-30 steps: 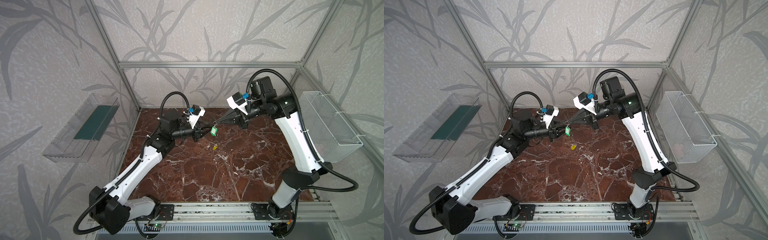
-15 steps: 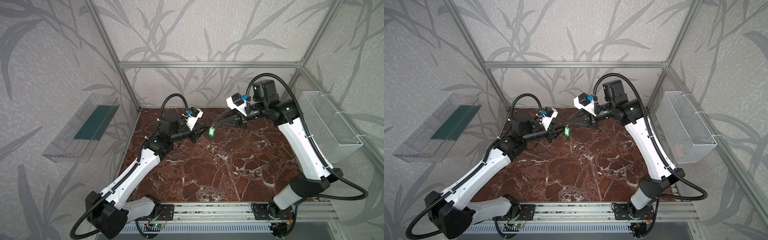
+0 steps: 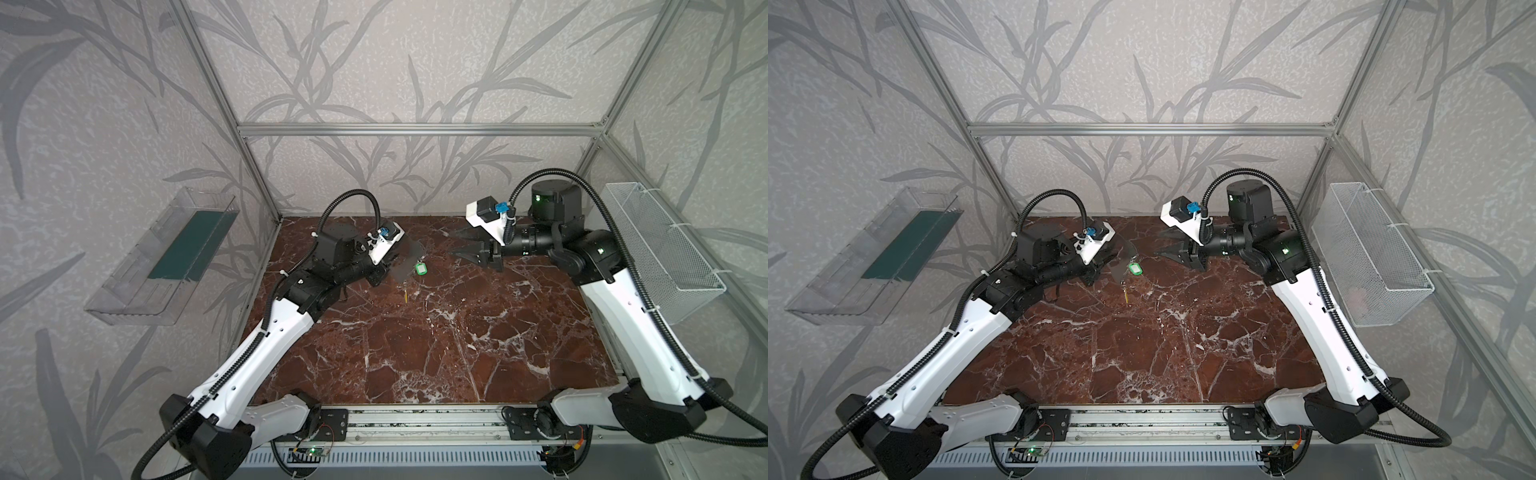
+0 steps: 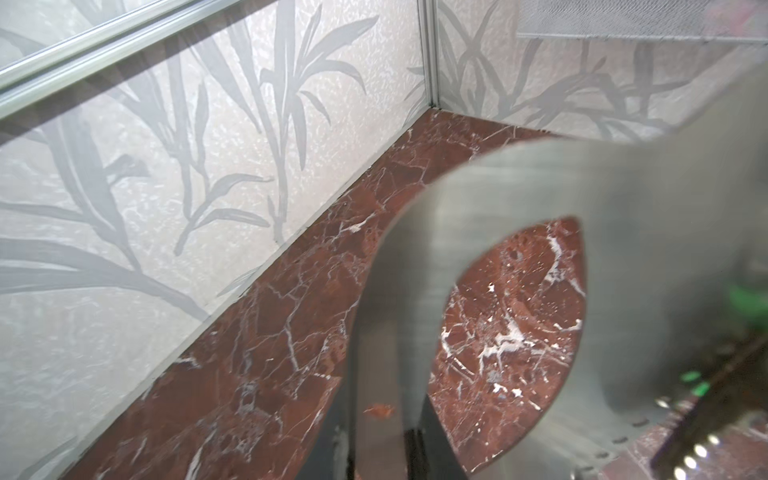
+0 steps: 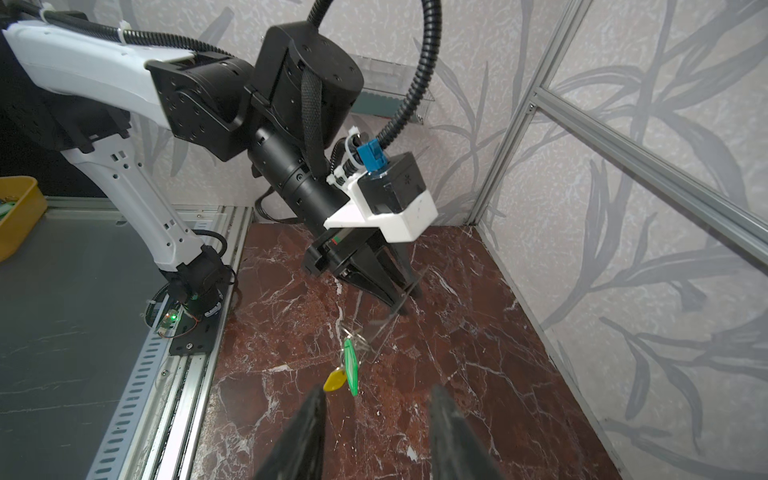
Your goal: Put the keys on the keyring
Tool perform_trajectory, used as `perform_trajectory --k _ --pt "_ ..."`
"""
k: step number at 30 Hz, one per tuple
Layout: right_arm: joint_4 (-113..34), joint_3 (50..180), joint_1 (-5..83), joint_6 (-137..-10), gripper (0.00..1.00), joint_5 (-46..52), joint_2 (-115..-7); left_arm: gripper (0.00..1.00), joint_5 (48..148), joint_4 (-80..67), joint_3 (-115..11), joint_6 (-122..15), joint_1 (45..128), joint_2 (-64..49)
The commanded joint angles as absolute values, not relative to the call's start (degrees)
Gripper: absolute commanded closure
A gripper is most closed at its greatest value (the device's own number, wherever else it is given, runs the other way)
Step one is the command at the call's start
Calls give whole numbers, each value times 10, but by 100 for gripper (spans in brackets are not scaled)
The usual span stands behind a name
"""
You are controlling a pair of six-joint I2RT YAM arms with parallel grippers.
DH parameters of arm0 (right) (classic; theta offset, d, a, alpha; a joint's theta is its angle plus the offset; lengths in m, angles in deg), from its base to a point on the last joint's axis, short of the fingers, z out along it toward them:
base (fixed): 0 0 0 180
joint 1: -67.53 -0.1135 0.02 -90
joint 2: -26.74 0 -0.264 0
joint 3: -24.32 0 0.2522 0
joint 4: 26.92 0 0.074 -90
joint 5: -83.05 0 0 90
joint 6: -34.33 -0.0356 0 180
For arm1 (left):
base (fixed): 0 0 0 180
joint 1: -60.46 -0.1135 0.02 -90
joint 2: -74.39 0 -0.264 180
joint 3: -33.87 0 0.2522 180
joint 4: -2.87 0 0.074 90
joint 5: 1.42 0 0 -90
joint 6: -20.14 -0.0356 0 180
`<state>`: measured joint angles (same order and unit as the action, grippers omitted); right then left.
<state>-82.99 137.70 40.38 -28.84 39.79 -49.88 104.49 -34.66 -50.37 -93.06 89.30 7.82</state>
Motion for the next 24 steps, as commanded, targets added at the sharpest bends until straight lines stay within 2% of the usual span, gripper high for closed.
perform_trajectory --k 1,9,13,17,24 --pt "-772 1349 400 -327 58 374 -482 100 994 -364 -529 -1036 897 105" --pt "-727 1333 384 -415 56 336 -495 100 926 -319 -521 -1190 919 117" --pt "-719 1335 349 -452 55 305 -504 100 883 -299 -527 -1261 936 101" --pt "-714 1327 319 -479 55 269 -506 100 843 -265 -529 -1306 950 86" --pt "-690 1283 297 -499 56 243 -499 100 842 -261 -550 -1319 960 72"
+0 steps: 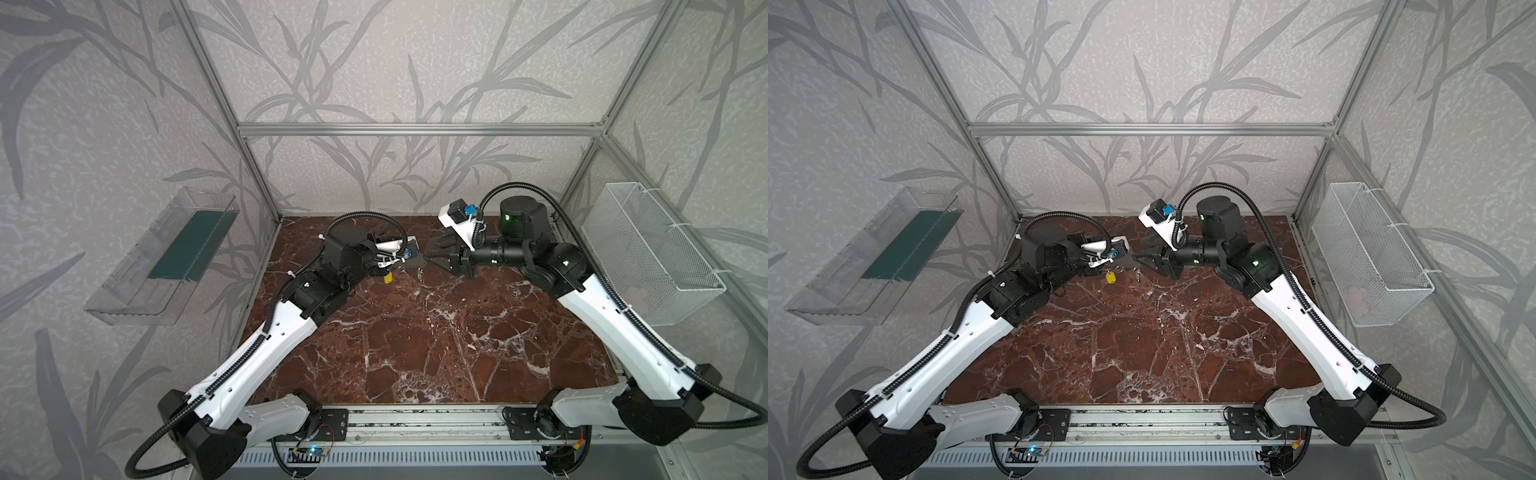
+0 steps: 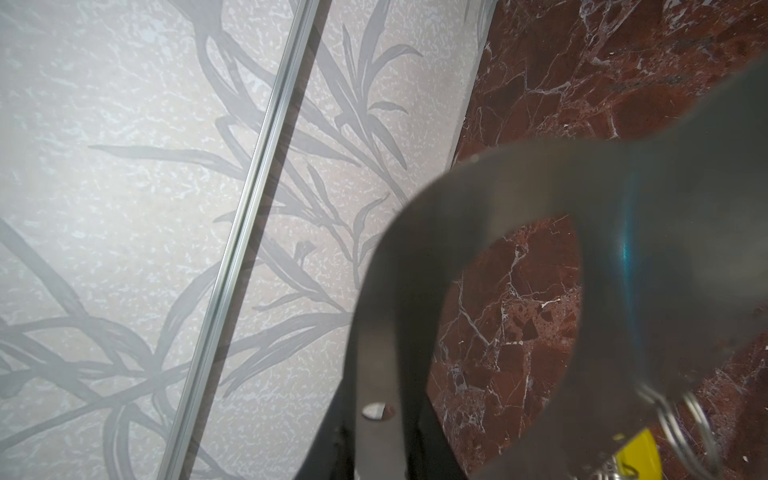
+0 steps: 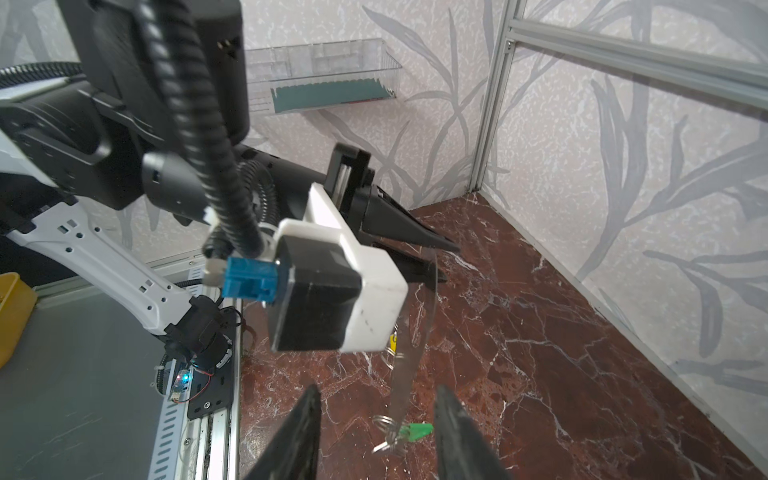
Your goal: Put the keys on the keyring
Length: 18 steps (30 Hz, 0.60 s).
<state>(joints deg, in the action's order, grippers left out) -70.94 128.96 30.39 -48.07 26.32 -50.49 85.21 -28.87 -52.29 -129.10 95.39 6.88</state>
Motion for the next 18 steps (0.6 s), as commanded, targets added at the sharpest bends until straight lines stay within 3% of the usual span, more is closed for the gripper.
perform_trajectory --k 1,18 --pt "-688 1279 296 -501 56 238 -499 100 843 -259 -550 -1320 962 72" --pt "-680 1305 291 -521 65 191 -538 100 822 -250 -548 -1352 996 64"
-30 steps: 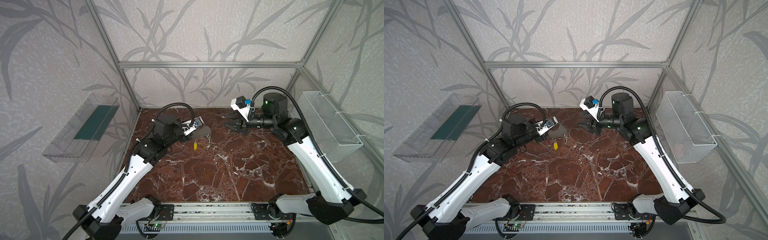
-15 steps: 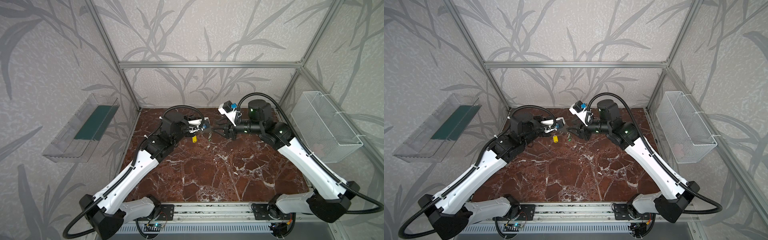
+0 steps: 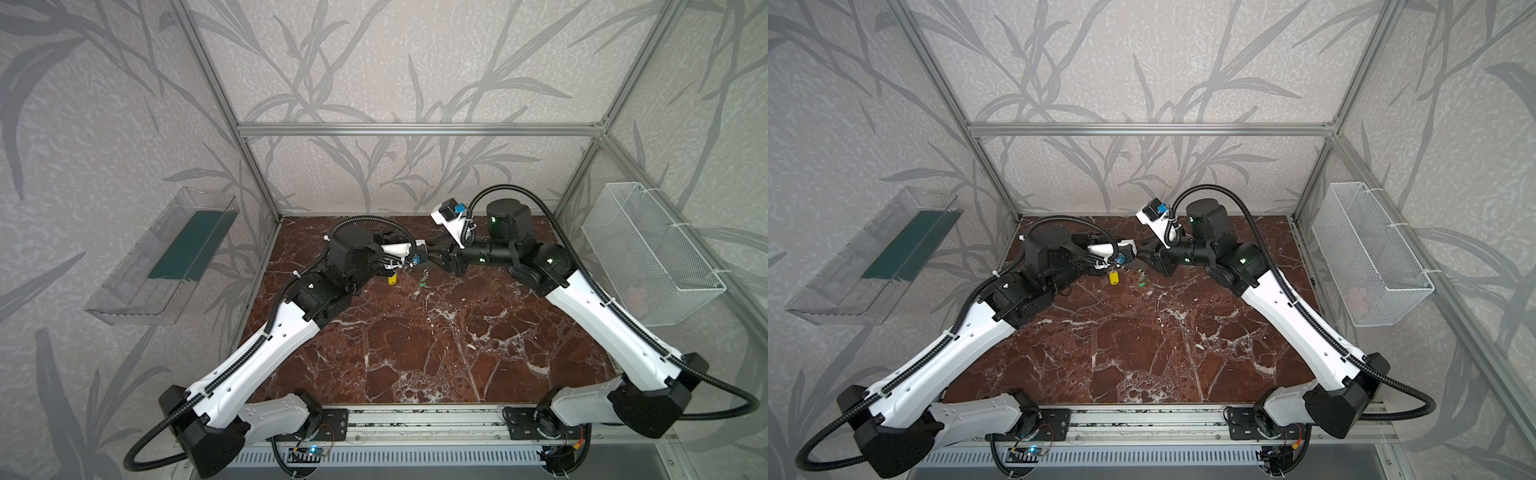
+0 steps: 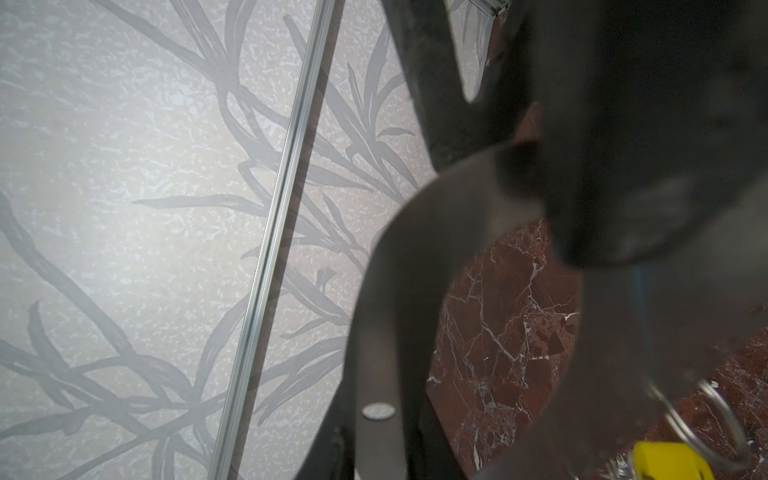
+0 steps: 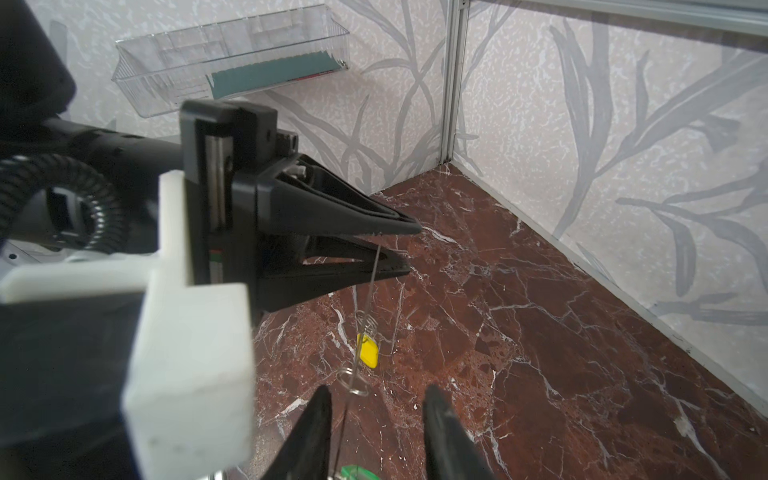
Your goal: Put the keys on the keyring
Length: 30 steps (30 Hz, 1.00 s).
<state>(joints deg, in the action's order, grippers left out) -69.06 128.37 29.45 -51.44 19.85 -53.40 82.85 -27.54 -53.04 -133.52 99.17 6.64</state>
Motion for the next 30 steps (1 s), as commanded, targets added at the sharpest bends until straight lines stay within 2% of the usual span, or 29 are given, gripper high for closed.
perform_trajectory --k 1,6,10,12,17,20,30 --pt "-680 1306 291 -522 67 190 -540 100 820 -247 -547 -1352 997 63" --pt "-685 1310 290 -525 80 186 -545 100 820 -240 -546 -1352 1001 60" --pt "-690 1312 290 -528 100 188 -544 100 815 -233 -545 -1352 1001 57" --pt "-690 1312 290 -529 100 185 -542 100 811 -225 -542 -1348 1001 58" --pt "-688 1306 290 -531 100 168 -532 75 819 -211 -524 -1337 1001 69" --pt "-689 1308 290 -535 100 147 -528 63 823 -218 -517 -1316 1001 77" --pt "-685 1300 291 -546 100 72 -525 52 810 -213 -475 -1282 1001 128"
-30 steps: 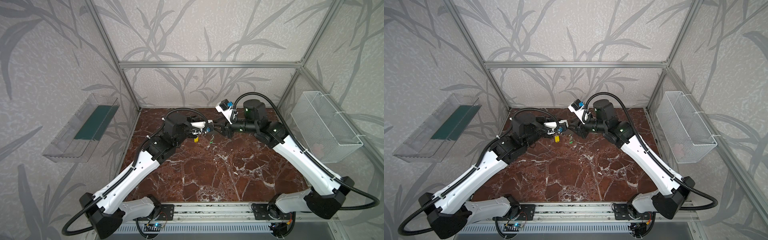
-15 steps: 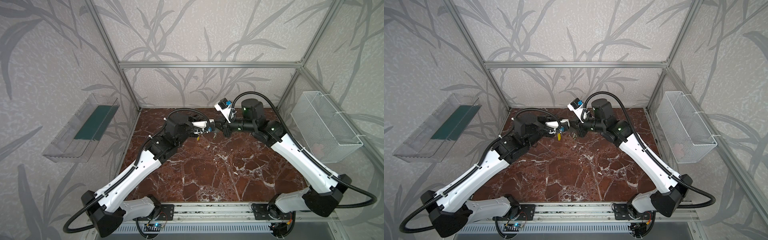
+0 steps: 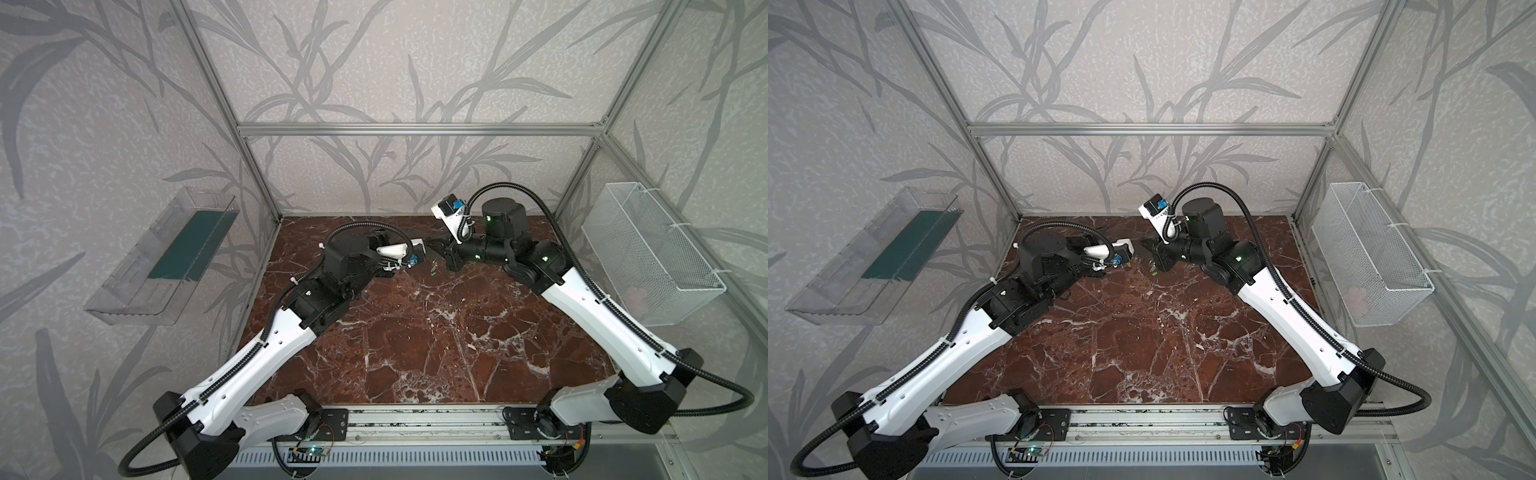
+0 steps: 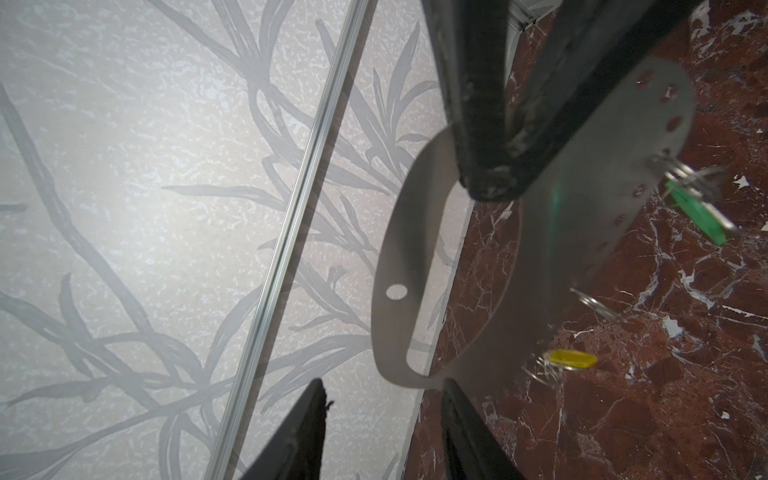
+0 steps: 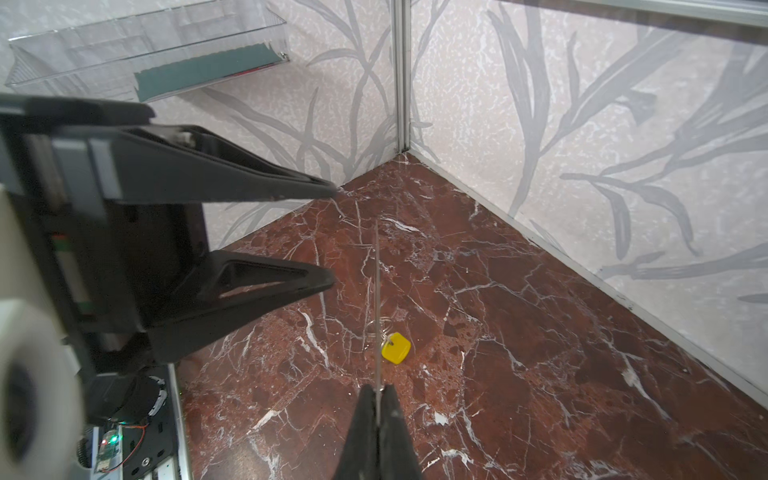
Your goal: Put the keys on the keyring
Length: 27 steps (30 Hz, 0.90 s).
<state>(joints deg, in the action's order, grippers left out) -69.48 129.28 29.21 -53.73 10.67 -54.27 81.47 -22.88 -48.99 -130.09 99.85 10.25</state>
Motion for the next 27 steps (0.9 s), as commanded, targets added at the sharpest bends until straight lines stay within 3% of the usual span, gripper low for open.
perform_trajectory --k 1,8,14,18,27 --pt "-681 1296 291 -545 100 64 -524 52 802 -205 -466 -1274 1001 136" --pt "-582 1201 292 -557 100 -26 -482 49 737 -138 -383 -1124 999 197" --pt "-521 1122 292 -563 100 -78 -453 47 749 -108 -287 -929 999 248" --pt "-482 1063 292 -565 100 -112 -436 30 752 -79 -231 -808 1000 277" --pt "-346 922 291 -574 100 -149 -407 28 809 -54 -152 -659 1000 310"
